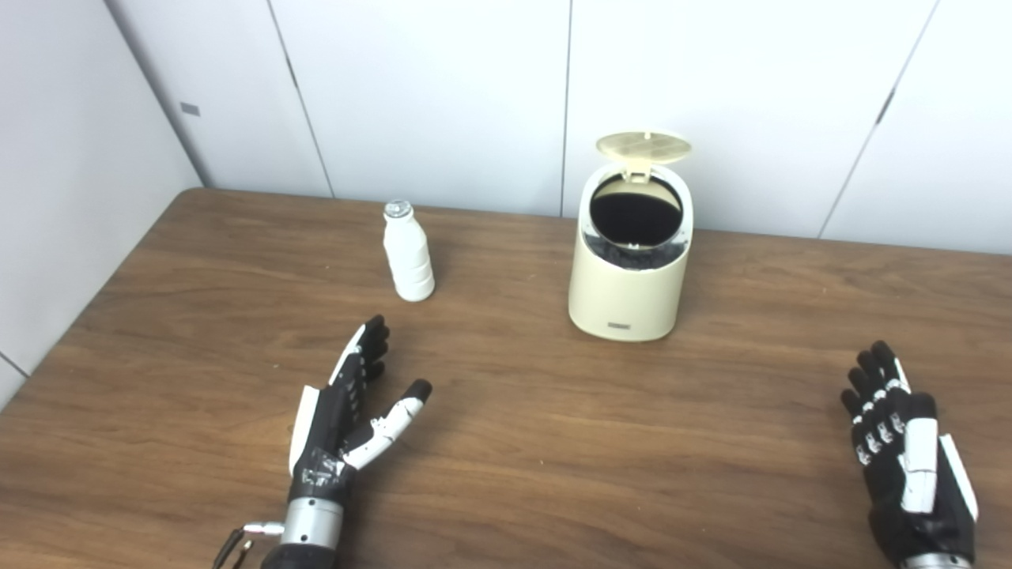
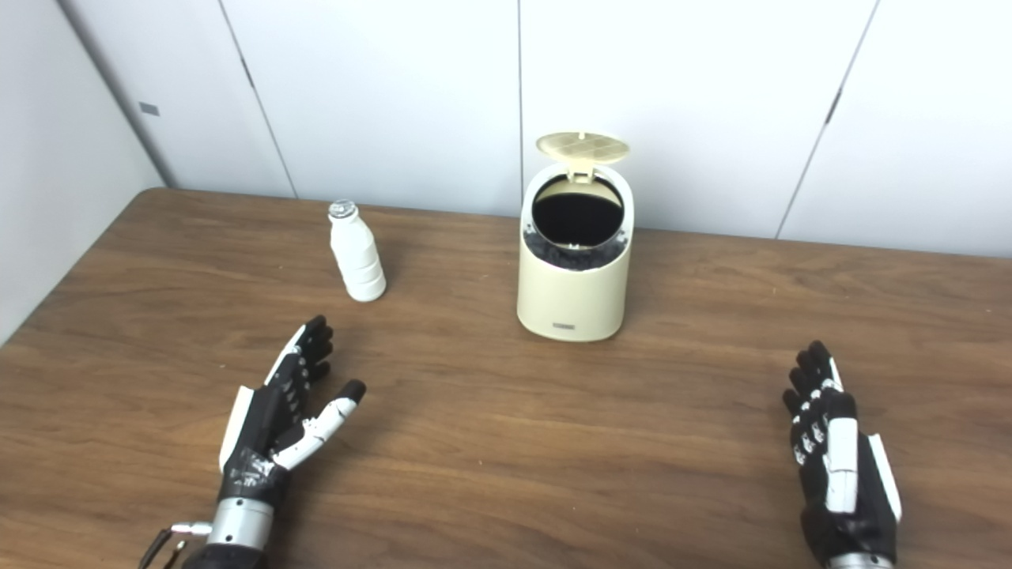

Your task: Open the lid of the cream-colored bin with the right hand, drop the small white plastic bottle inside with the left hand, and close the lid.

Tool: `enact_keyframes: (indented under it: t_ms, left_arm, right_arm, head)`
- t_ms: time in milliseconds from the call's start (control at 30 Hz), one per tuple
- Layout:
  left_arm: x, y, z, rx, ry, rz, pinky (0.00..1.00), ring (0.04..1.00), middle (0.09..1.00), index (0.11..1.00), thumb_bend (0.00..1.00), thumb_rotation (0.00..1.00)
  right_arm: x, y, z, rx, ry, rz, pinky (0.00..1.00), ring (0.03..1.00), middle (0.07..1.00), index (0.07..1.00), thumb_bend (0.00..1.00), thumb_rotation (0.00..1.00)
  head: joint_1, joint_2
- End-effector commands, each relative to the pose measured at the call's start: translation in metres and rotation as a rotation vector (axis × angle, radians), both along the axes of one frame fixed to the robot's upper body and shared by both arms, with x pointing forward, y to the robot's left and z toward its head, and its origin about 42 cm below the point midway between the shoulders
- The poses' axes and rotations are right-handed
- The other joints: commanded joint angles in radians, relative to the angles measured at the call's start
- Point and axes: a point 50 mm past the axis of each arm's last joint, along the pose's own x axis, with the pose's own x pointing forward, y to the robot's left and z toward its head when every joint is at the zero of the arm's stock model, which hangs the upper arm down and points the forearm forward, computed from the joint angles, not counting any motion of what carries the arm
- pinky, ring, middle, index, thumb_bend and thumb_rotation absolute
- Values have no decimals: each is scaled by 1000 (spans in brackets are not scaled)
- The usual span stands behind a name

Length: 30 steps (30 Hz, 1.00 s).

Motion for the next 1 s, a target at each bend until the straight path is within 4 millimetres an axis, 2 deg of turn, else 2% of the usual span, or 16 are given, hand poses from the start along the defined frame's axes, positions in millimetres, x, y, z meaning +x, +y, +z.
enact_keyframes:
  t_ms: [0, 200, 333, 433, 567, 733, 867, 967]
  left_arm:
    - [5, 10, 20, 75, -65, 39, 903, 907, 915, 944, 769, 295]
    - [28, 31, 46, 155, -128, 91, 793, 876, 905, 936, 861, 209]
    - [43, 47, 62, 240, -149, 109, 827, 879, 910, 938, 925, 224]
    - [54, 57, 77, 299, -150, 125, 786, 880, 918, 927, 928, 210]
    - [69, 69, 92, 347, -133, 129, 779, 888, 920, 921, 945, 176]
    - [90, 78, 111, 477, -43, 135, 831, 891, 920, 928, 980, 203]
    - [108, 80, 120, 599, -2, 103, 747, 853, 898, 906, 996, 234]
    - [120, 81, 124, 667, 21, 63, 738, 856, 896, 895, 1000, 263]
  right_arm:
    - [3, 3, 16, -20, -65, 9, 1000, 1000, 992, 992, 712, 1000]
    - [3, 6, 20, -26, -65, 8, 1000, 1000, 989, 997, 741, 1000]
    - [3, 8, 23, -21, -60, 3, 1000, 999, 983, 988, 718, 1000]
    - [2, 9, 24, -22, -57, 1, 1000, 997, 980, 985, 701, 1000]
    - [0, 9, 26, -40, -56, -3, 1000, 990, 975, 986, 707, 1000]
    - [0, 10, 29, -40, -62, -1, 1000, 989, 974, 991, 688, 1000]
    - [0, 10, 32, -37, -65, 9, 1000, 992, 978, 993, 674, 1000]
    - [0, 10, 33, -40, -68, 8, 1000, 993, 977, 990, 661, 1000]
  head:
    - [-2, -2]
    - [-16, -2]
    - [-19, -6]
    - [-18, -5]
    - [-20, -4]
    - [-23, 5]
    - [-25, 12]
    - [-27, 15]
